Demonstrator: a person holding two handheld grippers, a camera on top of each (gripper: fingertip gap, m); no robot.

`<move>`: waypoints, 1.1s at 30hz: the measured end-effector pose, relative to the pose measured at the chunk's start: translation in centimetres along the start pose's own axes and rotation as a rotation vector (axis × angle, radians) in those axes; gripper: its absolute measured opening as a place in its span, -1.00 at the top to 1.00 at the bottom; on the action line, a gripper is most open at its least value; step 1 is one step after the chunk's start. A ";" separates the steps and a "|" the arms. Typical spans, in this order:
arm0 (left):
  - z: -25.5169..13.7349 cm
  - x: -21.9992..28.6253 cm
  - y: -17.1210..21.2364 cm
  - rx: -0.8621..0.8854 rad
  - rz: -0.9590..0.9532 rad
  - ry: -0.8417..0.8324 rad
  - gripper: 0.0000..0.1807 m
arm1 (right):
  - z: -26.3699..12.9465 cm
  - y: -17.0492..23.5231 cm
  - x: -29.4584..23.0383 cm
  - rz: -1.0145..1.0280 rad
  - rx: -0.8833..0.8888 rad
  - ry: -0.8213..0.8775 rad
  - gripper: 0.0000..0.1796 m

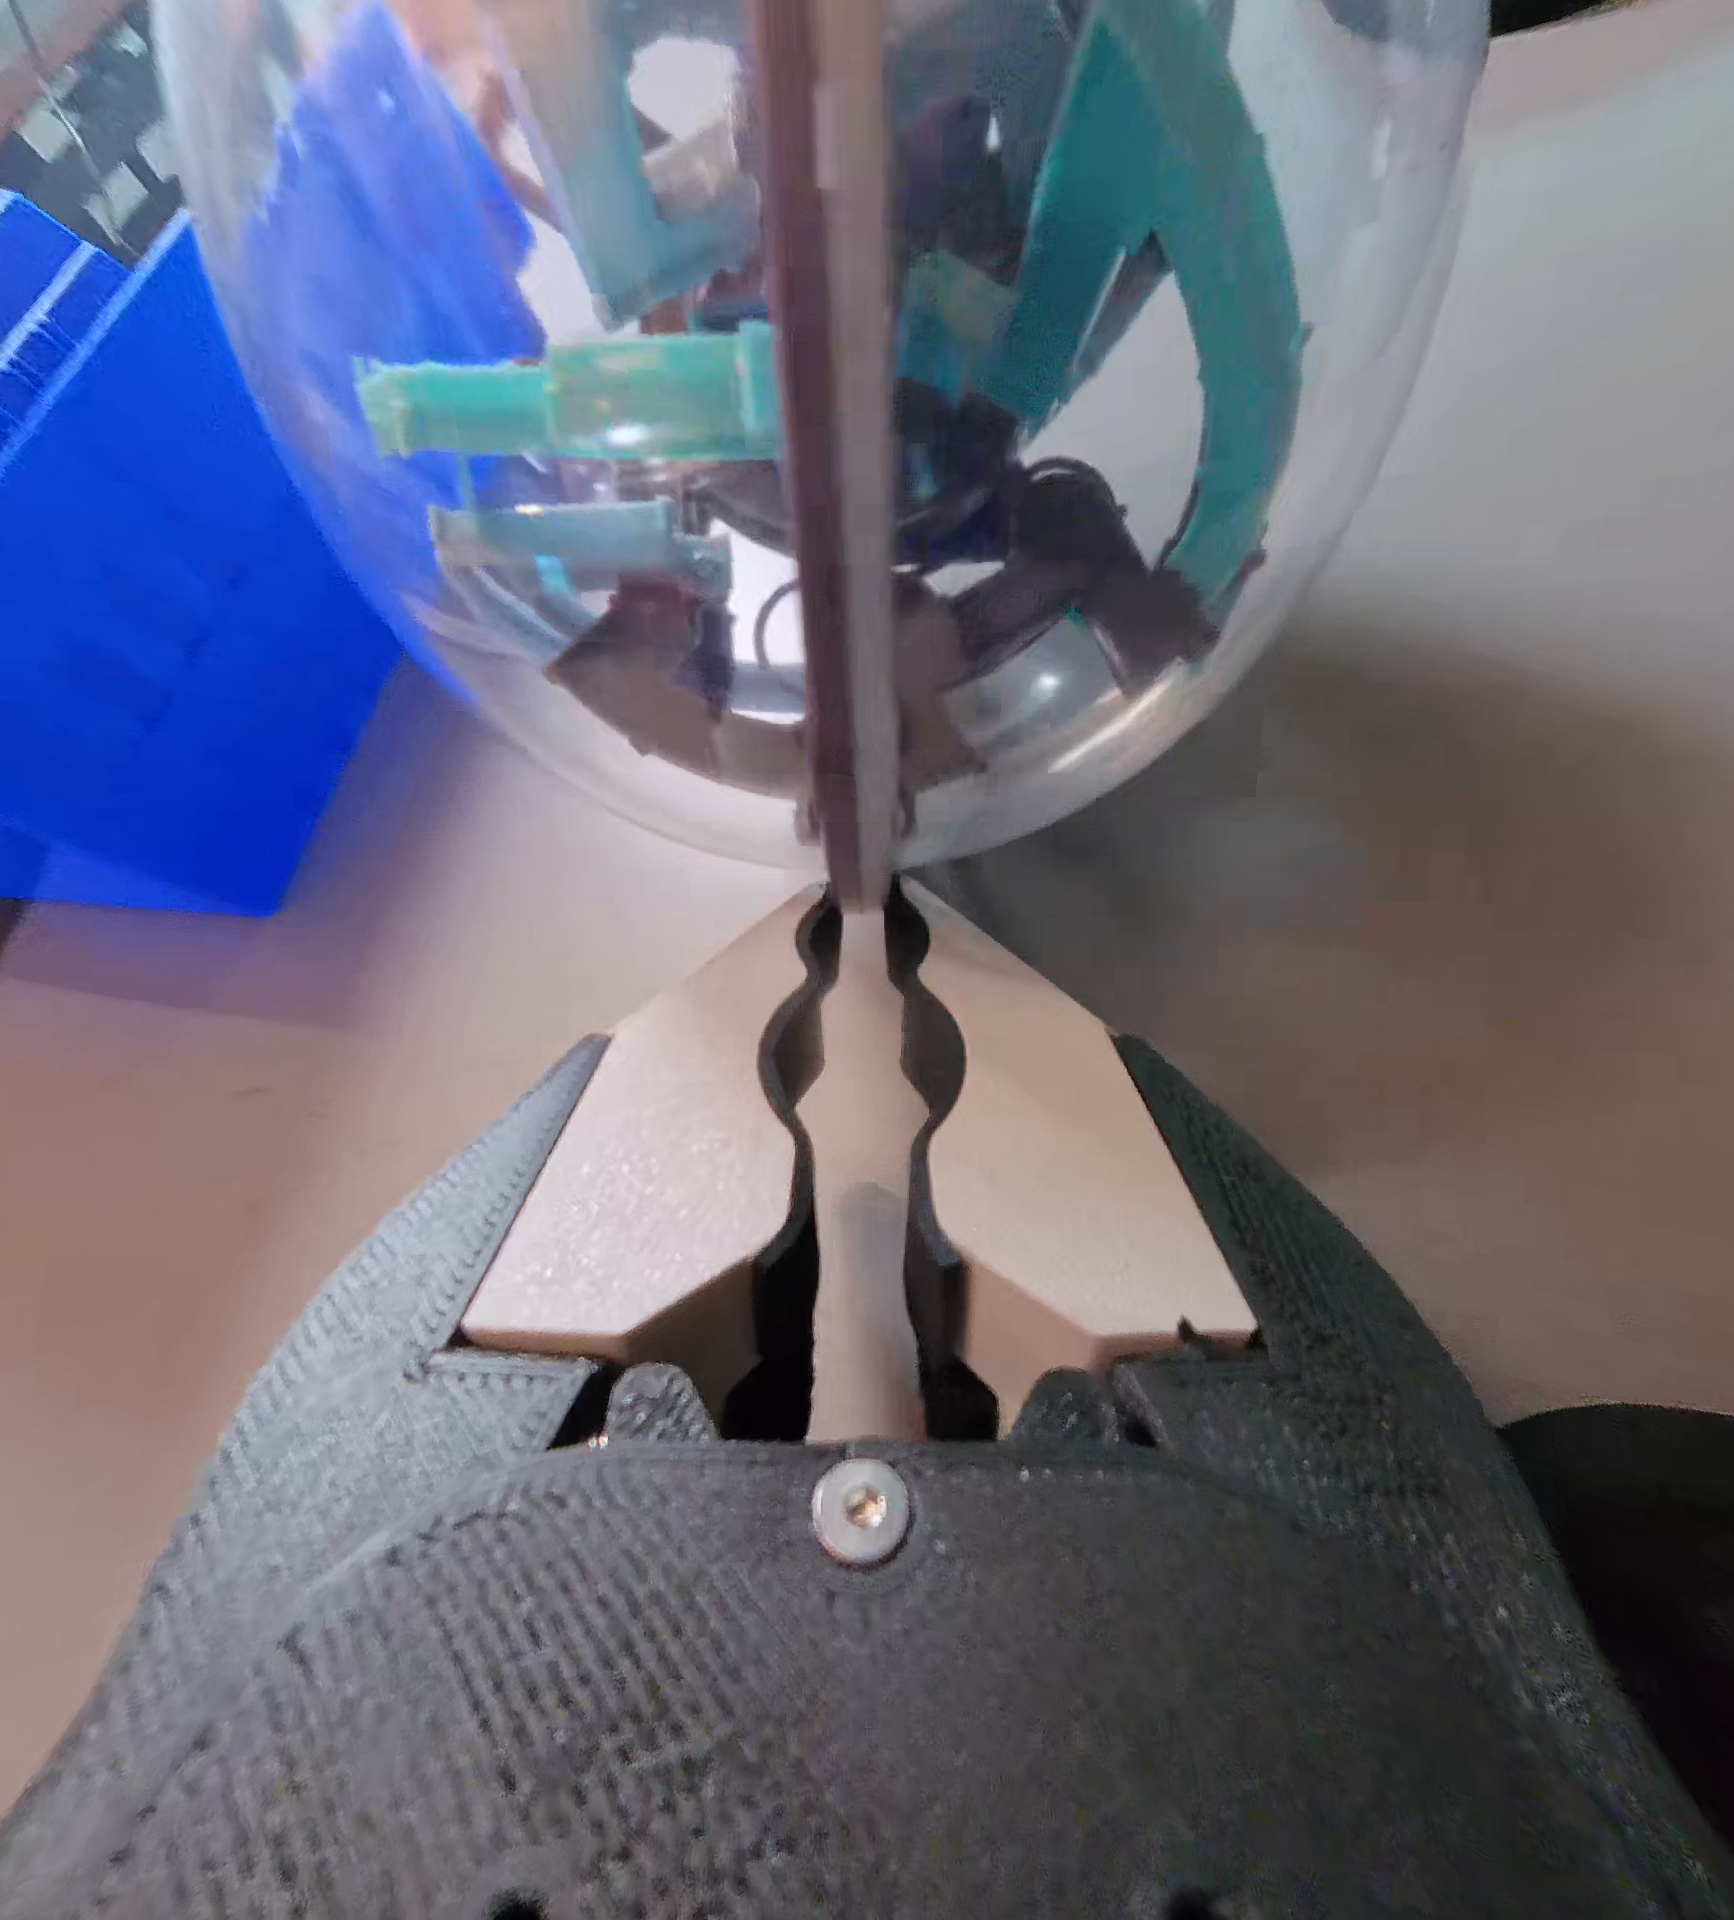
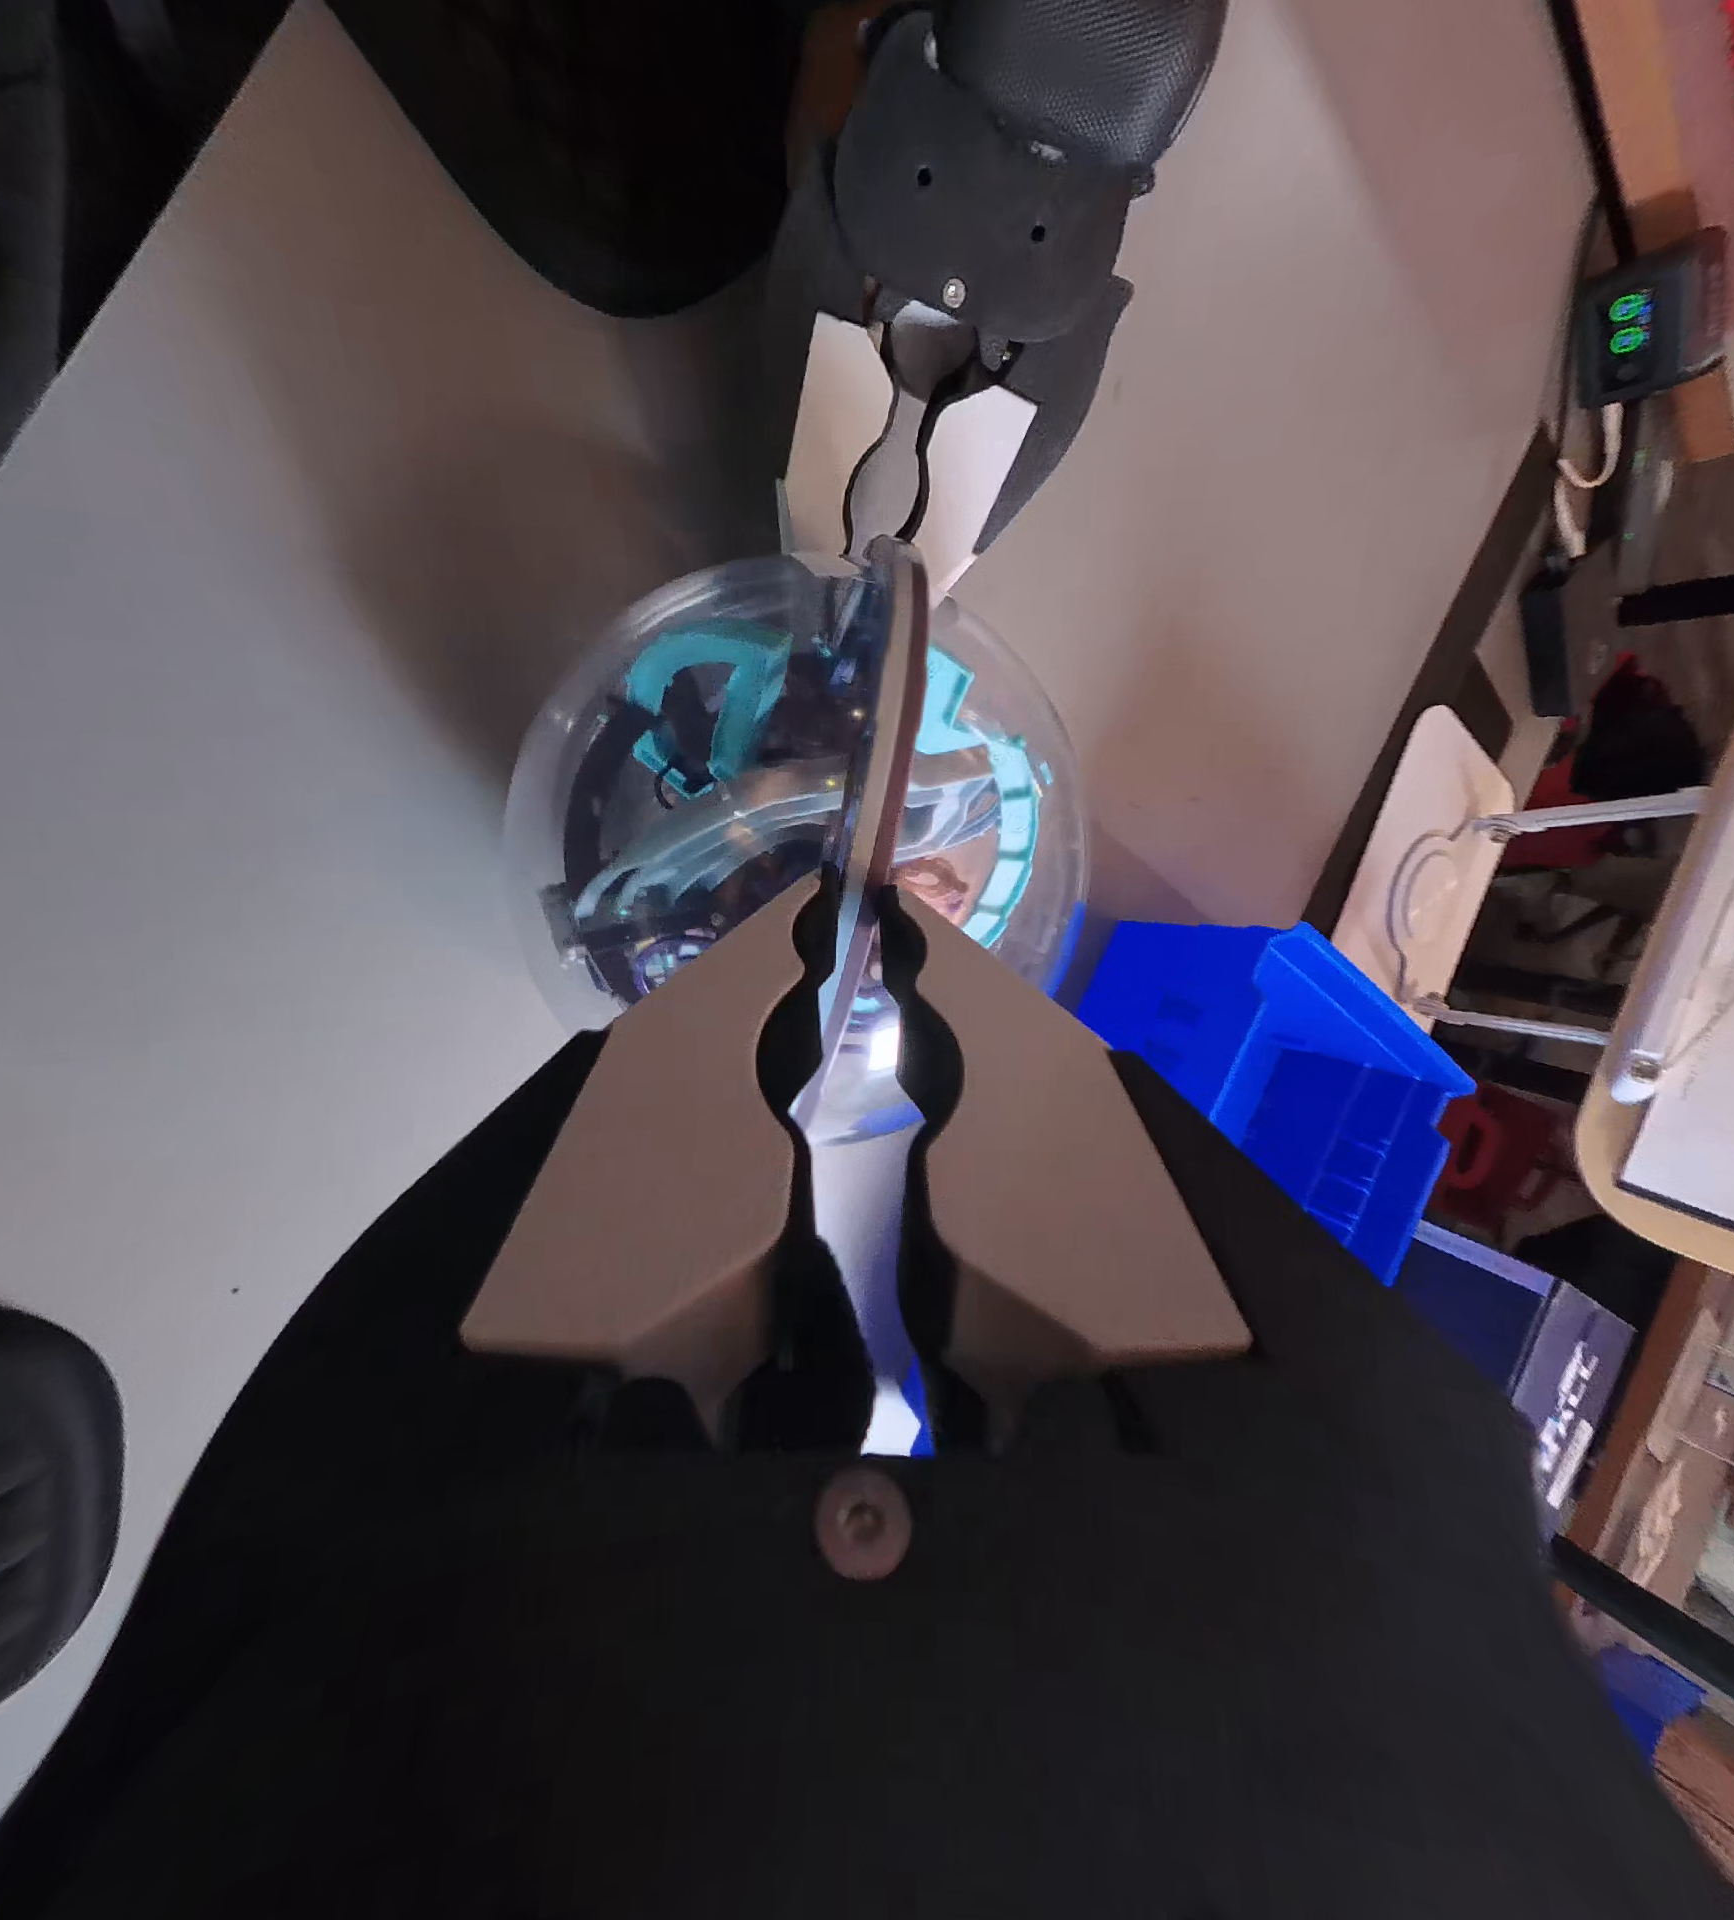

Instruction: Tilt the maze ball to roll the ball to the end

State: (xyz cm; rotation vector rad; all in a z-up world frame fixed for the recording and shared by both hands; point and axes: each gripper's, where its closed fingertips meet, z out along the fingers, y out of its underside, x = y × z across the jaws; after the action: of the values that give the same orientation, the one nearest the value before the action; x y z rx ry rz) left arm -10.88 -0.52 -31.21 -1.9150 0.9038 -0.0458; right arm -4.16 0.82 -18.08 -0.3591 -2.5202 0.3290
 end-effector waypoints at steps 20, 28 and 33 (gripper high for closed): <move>-12.4 -12.7 -14.4 0.041 0.508 -0.502 0.94 | -11.3 -0.6 6.5 -0.068 0.188 0.712 0.94; -17.4 -14.3 -22.2 -0.109 0.742 -0.566 0.94 | -15.7 -1.1 8.0 -0.071 0.319 0.944 0.94; -17.7 -14.0 -24.3 -0.217 0.814 -0.529 0.94 | -16.0 -0.3 7.3 -0.019 0.393 1.015 0.94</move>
State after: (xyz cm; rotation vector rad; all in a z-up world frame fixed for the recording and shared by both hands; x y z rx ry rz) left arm -14.14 0.47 1.73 -1.4915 1.2671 1.0215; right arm -0.96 5.33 -1.36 -0.2485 -1.4279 0.4724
